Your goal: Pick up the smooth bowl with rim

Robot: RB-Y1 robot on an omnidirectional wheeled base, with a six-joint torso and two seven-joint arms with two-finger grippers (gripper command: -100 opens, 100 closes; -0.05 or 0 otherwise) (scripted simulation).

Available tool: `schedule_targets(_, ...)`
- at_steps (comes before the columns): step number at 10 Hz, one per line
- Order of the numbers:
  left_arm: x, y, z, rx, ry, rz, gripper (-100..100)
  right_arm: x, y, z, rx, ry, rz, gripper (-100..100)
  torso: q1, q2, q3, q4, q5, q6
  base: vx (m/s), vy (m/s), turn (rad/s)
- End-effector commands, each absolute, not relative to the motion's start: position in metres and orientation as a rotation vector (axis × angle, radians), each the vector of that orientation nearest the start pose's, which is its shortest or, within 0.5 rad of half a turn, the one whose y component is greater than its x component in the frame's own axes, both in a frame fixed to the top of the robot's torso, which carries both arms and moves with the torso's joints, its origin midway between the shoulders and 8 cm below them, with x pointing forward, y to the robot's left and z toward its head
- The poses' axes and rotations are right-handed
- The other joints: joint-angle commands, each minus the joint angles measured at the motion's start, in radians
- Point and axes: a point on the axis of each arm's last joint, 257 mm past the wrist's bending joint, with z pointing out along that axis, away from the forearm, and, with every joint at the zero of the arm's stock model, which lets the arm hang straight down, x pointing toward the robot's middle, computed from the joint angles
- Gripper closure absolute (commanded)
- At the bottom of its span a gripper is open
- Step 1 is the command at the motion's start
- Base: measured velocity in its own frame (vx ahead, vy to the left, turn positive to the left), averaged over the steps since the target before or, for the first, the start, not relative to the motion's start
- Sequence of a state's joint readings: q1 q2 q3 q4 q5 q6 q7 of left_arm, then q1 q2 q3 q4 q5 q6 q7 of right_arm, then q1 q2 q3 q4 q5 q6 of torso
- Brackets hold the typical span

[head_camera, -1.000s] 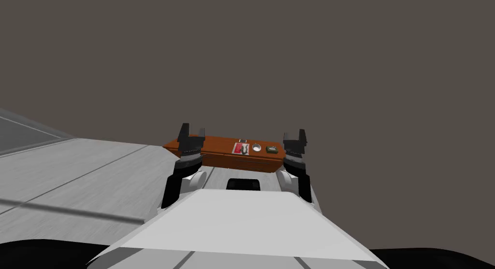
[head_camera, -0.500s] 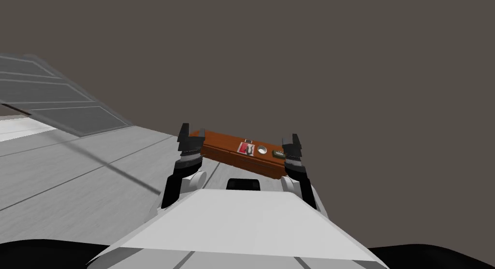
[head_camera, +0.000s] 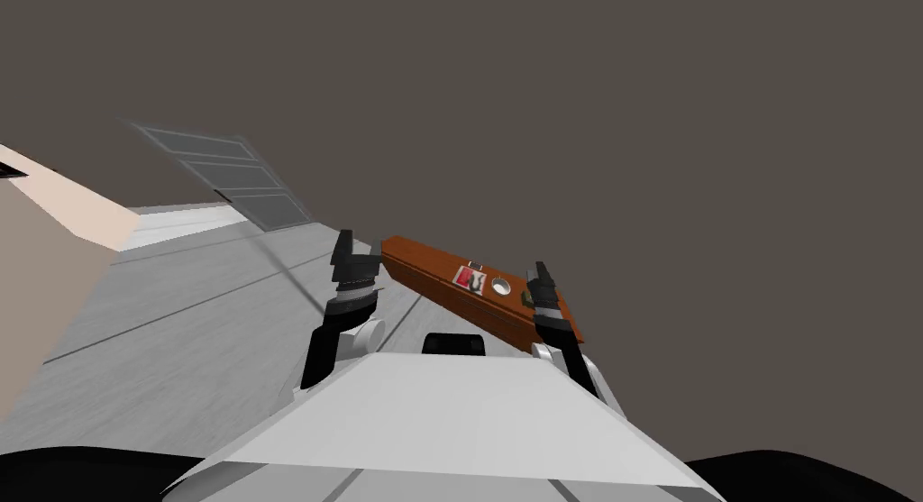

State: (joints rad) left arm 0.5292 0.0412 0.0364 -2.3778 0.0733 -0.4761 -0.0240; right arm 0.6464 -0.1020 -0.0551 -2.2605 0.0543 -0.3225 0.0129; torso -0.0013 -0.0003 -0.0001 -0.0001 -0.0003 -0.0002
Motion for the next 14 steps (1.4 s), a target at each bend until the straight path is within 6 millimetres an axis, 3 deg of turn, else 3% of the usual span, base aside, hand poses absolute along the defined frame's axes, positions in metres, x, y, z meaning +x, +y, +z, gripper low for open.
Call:
schedule_targets(1, 0.323, 0.292, 0.055, -0.619, 0.575, -1.296, 0, 0.349, -0.326, -0.105, 0.837, 1.035, 0.971, -100, 0.000, 0.000, 0.000, 0.000, 0.000, 0.000, -0.002, -0.019, 0.416)
schedule_targets(2, 0.323, 0.292, 0.055, -0.619, 0.575, -1.296, 0, 0.344, -0.334, -0.130, 0.866, 1.099, 0.910, -100, -0.001, 0.000, 0.000, 0.000, 0.000, 0.000, -0.002, -0.032, 0.400)
schedule_targets(3, 0.323, 0.292, 0.055, -0.619, 0.575, -1.296, 0, 0.344, -0.334, -0.130, 0.866, 1.099, 0.910, -100, -0.001, 0.000, 0.000, 0.000, 0.000, 0.000, 0.000, -0.026, 0.342)
schedule_targets(6, 0.323, 0.292, 0.055, -0.619, 0.575, -1.296, 0, 0.315, -0.359, -0.212, 0.952, 1.301, 0.719, -100, -0.001, 0.000, 0.000, 0.000, 0.000, 0.000, 0.000, -0.030, 0.481)
schedule_targets(7, 0.323, 0.292, 0.055, -0.619, 0.575, -1.296, 0, 0.314, -0.360, -0.213, 0.954, 1.303, 0.717, -100, -0.002, 0.000, 0.000, 0.000, -0.001, 0.000, -0.002, -0.033, 0.248)
schedule_targets(8, 0.323, 0.292, 0.055, -0.619, 0.575, -1.296, 0, 0.299, -0.369, -0.242, 0.983, 1.374, 0.648, -100, -0.002, 0.000, 0.000, 0.000, 0.000, 0.001, -0.001, -0.019, 0.451)
schedule_targets(9, 0.323, 0.292, 0.055, -0.619, 0.575, -1.296, 0, 0.299, -0.369, -0.242, 0.983, 1.374, 0.648, -100, -0.001, -0.001, 0.000, 0.000, 0.000, 0.000, 0.000, -0.026, 0.187)
schedule_targets(11, 0.323, 0.292, 0.055, -0.619, 0.575, -1.296, 0, 0.260, -0.386, -0.299, 1.040, 1.521, 0.508, -100, -0.001, 0.000, 0.000, 0.000, 0.000, 0.000, -0.005, -0.024, 0.400)
schedule_targets(12, 0.323, 0.292, 0.055, -0.619, 0.575, -1.296, 0, 0.260, -0.386, -0.299, 1.040, 1.521, 0.508, -100, -0.002, -0.001, 0.000, 0.000, 0.000, 0.001, -0.005, -0.034, 0.281)
schedule_targets(13, 0.323, 0.292, 0.055, -0.619, 0.575, -1.296, 0, 0.238, -0.394, -0.326, 1.066, 1.594, 0.437, -100, -0.002, -0.001, 0.000, 0.000, 0.000, 0.001, -0.004, -0.027, 0.377)
schedule_targets(14, 0.323, 0.292, 0.055, -0.619, 0.575, -1.296, 0, 0.238, -0.393, -0.325, 1.064, 1.593, 0.438, -100, -0.001, -0.001, 0.000, 0.000, 0.000, 0.001, -0.005, -0.022, 0.276)
